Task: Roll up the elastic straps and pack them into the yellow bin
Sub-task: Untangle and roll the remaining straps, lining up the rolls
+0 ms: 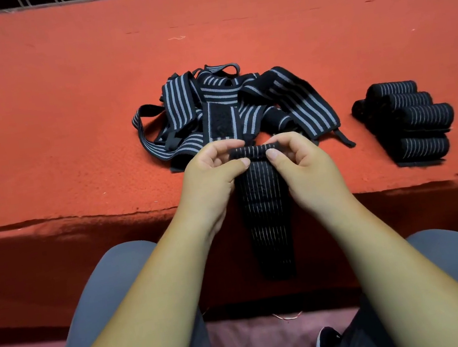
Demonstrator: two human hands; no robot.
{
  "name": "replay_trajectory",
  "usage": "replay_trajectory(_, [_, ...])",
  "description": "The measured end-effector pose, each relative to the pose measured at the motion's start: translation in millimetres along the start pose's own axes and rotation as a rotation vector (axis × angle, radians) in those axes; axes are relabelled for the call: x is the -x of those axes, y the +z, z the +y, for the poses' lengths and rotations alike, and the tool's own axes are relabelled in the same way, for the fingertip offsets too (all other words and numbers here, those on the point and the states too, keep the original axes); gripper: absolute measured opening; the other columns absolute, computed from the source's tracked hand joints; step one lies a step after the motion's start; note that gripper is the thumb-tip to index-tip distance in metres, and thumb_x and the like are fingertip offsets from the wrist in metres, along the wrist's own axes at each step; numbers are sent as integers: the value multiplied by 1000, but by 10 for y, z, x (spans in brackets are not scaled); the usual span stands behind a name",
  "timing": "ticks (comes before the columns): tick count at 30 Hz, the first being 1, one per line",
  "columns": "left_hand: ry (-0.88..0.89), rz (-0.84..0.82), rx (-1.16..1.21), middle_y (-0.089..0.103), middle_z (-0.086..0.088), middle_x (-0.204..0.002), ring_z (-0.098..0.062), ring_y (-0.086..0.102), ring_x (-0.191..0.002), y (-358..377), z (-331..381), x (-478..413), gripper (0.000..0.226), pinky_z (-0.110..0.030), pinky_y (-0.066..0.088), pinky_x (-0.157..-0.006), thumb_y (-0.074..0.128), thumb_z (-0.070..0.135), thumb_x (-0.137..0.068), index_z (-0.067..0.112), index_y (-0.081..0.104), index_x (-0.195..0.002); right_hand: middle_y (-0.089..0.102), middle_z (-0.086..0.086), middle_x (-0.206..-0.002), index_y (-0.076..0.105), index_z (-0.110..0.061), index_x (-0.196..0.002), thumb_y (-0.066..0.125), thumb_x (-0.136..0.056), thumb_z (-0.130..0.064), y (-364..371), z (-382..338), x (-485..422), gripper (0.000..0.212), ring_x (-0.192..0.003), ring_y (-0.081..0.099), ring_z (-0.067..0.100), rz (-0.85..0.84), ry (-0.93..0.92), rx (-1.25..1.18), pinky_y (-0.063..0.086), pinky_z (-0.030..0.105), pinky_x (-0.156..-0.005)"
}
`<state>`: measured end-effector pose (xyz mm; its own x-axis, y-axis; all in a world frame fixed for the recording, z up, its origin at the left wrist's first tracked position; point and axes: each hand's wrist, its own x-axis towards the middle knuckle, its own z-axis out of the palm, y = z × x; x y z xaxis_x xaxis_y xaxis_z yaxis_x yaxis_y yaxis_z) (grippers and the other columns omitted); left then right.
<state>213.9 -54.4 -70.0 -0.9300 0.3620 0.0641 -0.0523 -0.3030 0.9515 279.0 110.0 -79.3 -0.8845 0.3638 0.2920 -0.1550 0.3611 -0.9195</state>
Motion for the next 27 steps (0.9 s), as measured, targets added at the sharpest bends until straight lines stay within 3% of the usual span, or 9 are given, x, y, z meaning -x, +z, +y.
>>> replay_trajectory(2, [-14,0,28,74,-4,-93,-21,69,-93,-1,-8,0,32,-32,55,-83,67,-16,-91,11,77,-104,77,-10,-98,72,-33,-112,66,-105,-29,1,-5,9,10,-92,71,9,-23,16,-68,57,43,-88])
replay_trajectory(4, [1,-6,12,72,-8,-94,-21,66,-93,8,-2,9,33,-28,54,-79,67,-17,-89,13,77,-98,74,-15,-88,73,-30,-111,65,-105,-37,12,-24,26,12,-82,65,3,-31,66,-129,50,34,-79])
replay_trajectory(7, [32,-5,-42,71,-9,-95,-17,64,-89,23,-11,24,34,-22,51,-74,66,-18,-88,14,77,-95,76,-14,-93,76,-27,-109,61,-107,-44,21,-15,34,23,-85,67,4,-11,74,-80,49,34,-82])
replay_trajectory(11, [13,-35,-53,73,4,-88,-8,67,-85,33,-17,31,34,-20,52,-74,66,-16,-92,11,77,-108,79,-7,-103,76,-27,-111,64,-106,-36,19,-7,26,16,-95,71,9,5,80,-129,54,40,-89])
replay_trajectory(13, [-16,-47,-67,71,15,-74,3,65,-71,32,-18,21,34,-12,49,-64,66,-15,-94,5,72,-122,79,-8,-108,75,-32,-112,64,-101,-36,13,0,28,17,-101,72,11,14,70,-133,57,43,-96])
replay_trajectory(18, [-1,-17,-86,68,16,-67,5,59,-52,35,-76,12,27,-5,42,-52,72,-4,-98,-2,72,-125,79,-5,-116,72,-33,-122,67,-97,-31,19,6,30,26,-109,74,14,-2,71,-177,58,41,-99])
replay_trajectory(23, [33,27,-99,78,3,-93,-8,72,-89,14,-55,-7,32,-20,55,-80,74,-8,-94,9,79,-120,80,-12,-107,75,-28,-117,60,-111,-37,25,-64,36,19,-100,73,0,5,132,-98,51,24,-85])
replay_trajectory(27, [32,34,-91,80,-8,-109,-18,74,-105,-8,-69,-30,36,-32,57,-96,72,-12,-93,9,79,-122,79,-13,-102,74,-27,-112,55,-113,-33,38,-66,46,20,-95,71,0,2,86,-2,51,27,-83])
